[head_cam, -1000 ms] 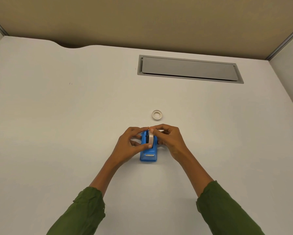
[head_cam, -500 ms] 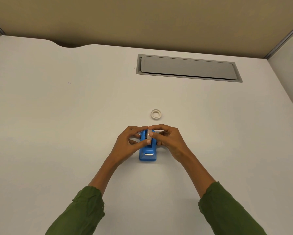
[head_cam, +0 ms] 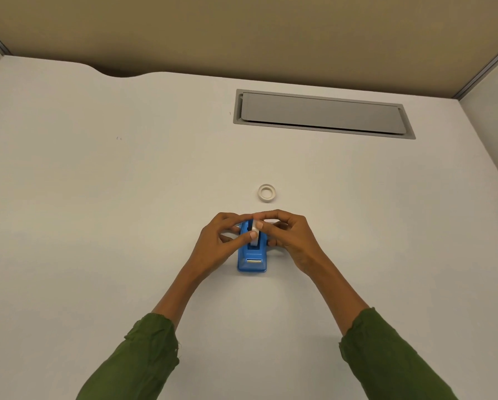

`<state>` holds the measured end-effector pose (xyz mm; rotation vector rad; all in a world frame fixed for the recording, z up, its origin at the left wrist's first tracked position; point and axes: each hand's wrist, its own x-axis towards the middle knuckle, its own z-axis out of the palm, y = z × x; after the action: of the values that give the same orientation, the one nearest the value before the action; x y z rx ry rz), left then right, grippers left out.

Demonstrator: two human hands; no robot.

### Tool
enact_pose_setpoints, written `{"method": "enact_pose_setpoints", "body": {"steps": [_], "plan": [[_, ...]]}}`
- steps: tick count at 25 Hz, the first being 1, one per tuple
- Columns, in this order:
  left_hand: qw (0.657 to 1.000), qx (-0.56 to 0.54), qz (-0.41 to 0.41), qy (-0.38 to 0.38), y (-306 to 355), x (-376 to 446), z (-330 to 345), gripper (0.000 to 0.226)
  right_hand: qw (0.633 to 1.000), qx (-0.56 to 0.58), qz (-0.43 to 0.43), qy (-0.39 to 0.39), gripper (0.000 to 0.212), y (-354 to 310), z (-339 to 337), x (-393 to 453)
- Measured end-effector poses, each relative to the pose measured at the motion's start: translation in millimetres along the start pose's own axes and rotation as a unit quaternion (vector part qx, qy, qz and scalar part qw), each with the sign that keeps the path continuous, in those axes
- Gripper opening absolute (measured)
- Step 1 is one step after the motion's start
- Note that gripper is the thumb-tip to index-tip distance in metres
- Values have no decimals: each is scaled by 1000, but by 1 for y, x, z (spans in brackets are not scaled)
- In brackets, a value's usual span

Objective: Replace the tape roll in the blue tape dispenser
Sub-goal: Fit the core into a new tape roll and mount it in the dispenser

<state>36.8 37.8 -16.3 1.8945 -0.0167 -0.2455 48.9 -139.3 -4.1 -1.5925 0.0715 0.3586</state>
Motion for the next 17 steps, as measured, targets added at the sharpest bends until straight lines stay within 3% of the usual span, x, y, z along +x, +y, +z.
{"method": "enact_pose_setpoints", "body": {"steps": [8, 13, 17], "plan": [[1000, 2, 3, -22, 0, 0, -1, 47, 1000, -16, -8, 18, 20, -2, 2, 0], [1000, 4, 3, -10, 3, 0, 0, 45, 991, -129, -39, -4, 29, -6, -2, -2], [1000, 0, -6, -14, 4, 0, -1, 45, 982, -177, -62, 1, 23, -11, -5, 4]]}}
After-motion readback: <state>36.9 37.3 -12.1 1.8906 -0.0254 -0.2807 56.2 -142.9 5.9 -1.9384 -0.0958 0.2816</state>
